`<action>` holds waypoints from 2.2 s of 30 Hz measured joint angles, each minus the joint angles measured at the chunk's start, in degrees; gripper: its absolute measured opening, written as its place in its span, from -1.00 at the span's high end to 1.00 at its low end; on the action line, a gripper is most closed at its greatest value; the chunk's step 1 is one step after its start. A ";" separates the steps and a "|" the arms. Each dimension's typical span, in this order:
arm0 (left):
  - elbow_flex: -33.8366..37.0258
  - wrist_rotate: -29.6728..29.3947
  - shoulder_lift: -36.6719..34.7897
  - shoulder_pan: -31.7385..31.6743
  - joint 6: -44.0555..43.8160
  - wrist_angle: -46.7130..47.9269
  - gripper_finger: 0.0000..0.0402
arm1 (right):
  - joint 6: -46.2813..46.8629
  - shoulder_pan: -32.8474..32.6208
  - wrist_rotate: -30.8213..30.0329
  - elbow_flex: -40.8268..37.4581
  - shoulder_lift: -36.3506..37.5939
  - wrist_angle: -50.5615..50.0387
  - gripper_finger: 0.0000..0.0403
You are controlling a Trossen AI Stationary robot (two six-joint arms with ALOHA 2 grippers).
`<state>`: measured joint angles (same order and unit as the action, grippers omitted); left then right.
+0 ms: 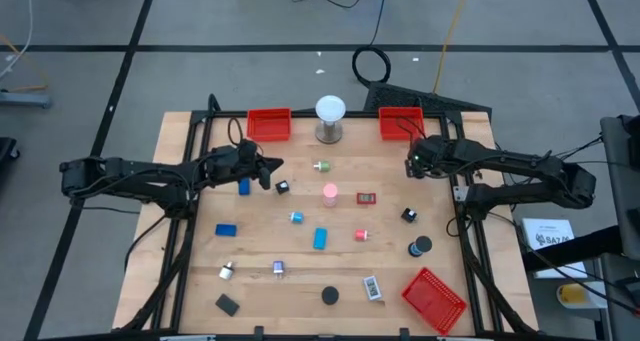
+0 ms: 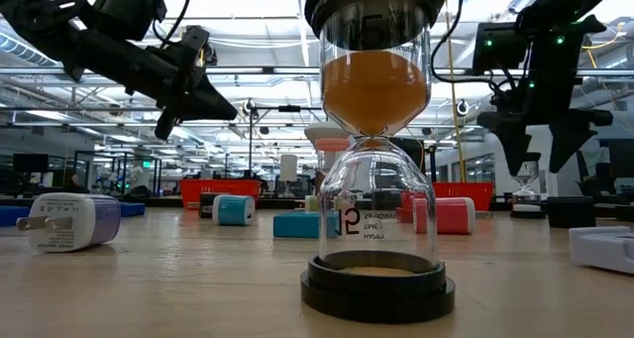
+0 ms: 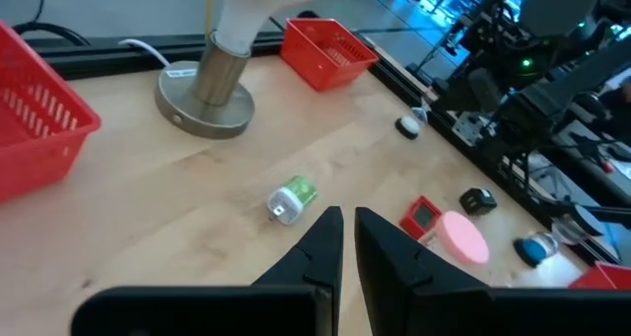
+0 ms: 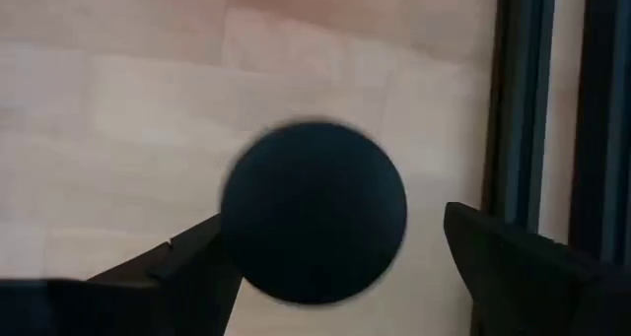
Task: Pick & Place Office items
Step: Put the white hourglass into the top left red bin
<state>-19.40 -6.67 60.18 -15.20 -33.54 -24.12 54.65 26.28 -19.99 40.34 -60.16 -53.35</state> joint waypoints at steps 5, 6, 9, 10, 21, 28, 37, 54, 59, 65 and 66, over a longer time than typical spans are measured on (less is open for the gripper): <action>0.00 -0.89 0.00 0.01 0.00 -0.04 0.85 | -3.12 0.00 -0.79 0.00 0.00 4.85 -0.40; 0.00 -0.90 0.00 0.01 0.00 -0.04 0.85 | -3.39 0.00 -0.82 0.00 0.00 5.72 -0.35; 0.00 -0.90 0.00 0.02 0.03 -0.04 0.85 | -3.34 0.00 -0.80 0.00 0.00 6.66 -0.17; 0.00 -0.90 0.00 0.00 0.20 -0.04 0.85 | -3.32 0.00 -0.74 0.00 0.00 6.63 -0.10; 0.02 -1.65 0.02 -0.40 0.79 0.00 0.85 | -7.50 -1.30 5.11 8.55 -0.06 8.96 -0.02; 0.02 -2.40 0.02 -2.33 1.22 1.24 0.85 | -17.49 -5.66 8.38 23.79 -9.50 13.47 -0.02; 0.04 -2.46 0.02 -4.76 3.26 3.05 0.85 | -27.96 -11.81 14.28 38.07 -29.36 17.10 -0.02; 0.04 -2.45 0.02 -5.40 4.28 6.05 0.85 | -37.82 -13.18 15.61 43.23 -43.69 19.26 -0.02; 0.04 -2.43 0.02 -5.40 4.08 6.03 0.85 | -38.88 -13.16 15.61 43.21 -44.98 20.14 -0.02; 0.04 -2.41 0.02 -5.40 3.85 6.03 0.85 | -38.90 -13.16 15.61 43.17 -44.87 21.80 -0.17; 0.04 -2.41 0.02 -5.40 3.85 6.03 0.85 | -38.88 -13.16 15.62 43.17 -44.87 22.27 -0.19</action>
<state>-19.35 -9.08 60.20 -20.60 -29.69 -18.09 15.77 13.13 -4.36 83.50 -105.03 -31.08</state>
